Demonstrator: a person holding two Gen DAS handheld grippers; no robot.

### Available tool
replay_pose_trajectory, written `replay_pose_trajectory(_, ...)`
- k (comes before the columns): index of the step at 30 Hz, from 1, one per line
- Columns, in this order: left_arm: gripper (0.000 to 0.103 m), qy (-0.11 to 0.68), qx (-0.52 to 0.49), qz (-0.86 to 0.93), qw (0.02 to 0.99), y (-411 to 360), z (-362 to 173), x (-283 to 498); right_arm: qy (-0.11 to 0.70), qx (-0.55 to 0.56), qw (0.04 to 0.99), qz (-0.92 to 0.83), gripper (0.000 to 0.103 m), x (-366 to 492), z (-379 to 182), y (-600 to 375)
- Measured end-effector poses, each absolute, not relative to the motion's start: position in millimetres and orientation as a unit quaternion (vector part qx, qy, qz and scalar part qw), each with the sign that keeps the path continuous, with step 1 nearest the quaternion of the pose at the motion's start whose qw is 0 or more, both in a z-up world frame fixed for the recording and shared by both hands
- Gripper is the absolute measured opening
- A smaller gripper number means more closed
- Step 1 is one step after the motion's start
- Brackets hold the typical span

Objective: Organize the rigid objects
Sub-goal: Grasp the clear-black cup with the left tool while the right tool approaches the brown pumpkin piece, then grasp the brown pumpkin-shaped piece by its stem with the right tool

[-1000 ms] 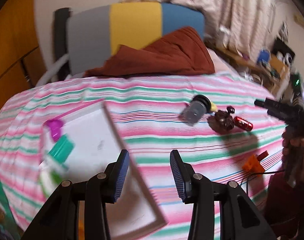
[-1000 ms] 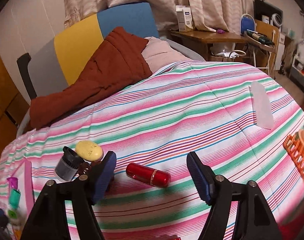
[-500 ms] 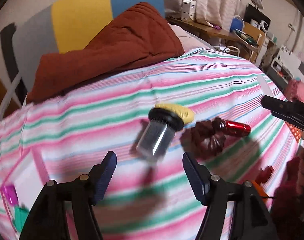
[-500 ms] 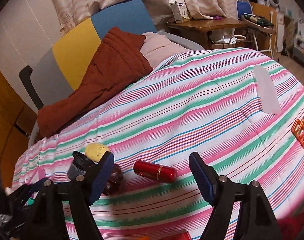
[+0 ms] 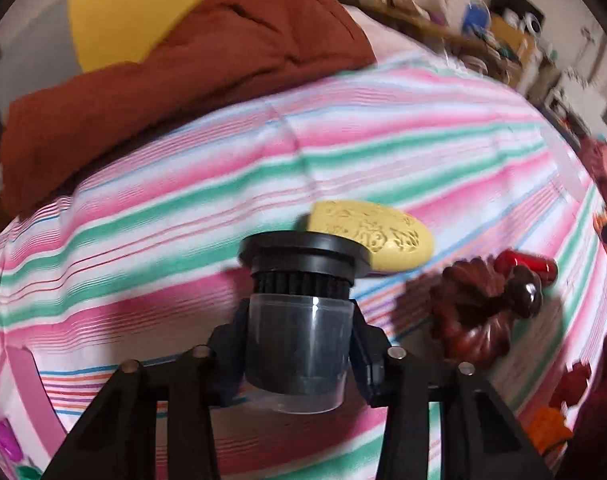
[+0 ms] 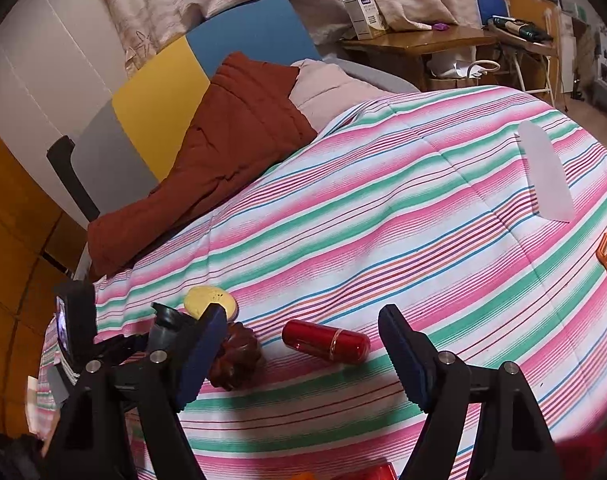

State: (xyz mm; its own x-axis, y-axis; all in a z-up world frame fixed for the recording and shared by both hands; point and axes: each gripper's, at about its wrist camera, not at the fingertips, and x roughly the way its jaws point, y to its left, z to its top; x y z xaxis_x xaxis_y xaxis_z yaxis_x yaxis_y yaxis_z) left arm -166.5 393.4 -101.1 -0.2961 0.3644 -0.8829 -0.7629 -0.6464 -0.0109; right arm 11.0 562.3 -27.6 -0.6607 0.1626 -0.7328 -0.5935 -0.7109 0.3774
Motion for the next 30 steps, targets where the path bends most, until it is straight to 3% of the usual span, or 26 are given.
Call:
replay_pose_trajectory(15, 0.043, 0.149, -0.433, 0.832, 0.314, 307, -99, -60, 0.251, -0.363, 0.168, 0.881, 0.079, -4, -28, 534)
replay_pose_trajectory(21, 0.043, 0.13, -0.404, 0.846, 0.322, 298, -105, -49, 0.163, -0.381, 0.12, 0.902, 0.071, -20, -30, 493)
replay_pose_trajectory(27, 0.042, 0.12, -0.403, 0.846, 0.327, 296, -108, -51, 0.123, -0.397, 0.121, 0.902, 0.068, -49, -42, 479)
replay_pose_trajectory(30, 0.042, 0.113, -0.402, 0.846, 0.33, 292, -108, -50, 0.103, -0.408, 0.135, 0.897, 0.058, -73, -51, 478)
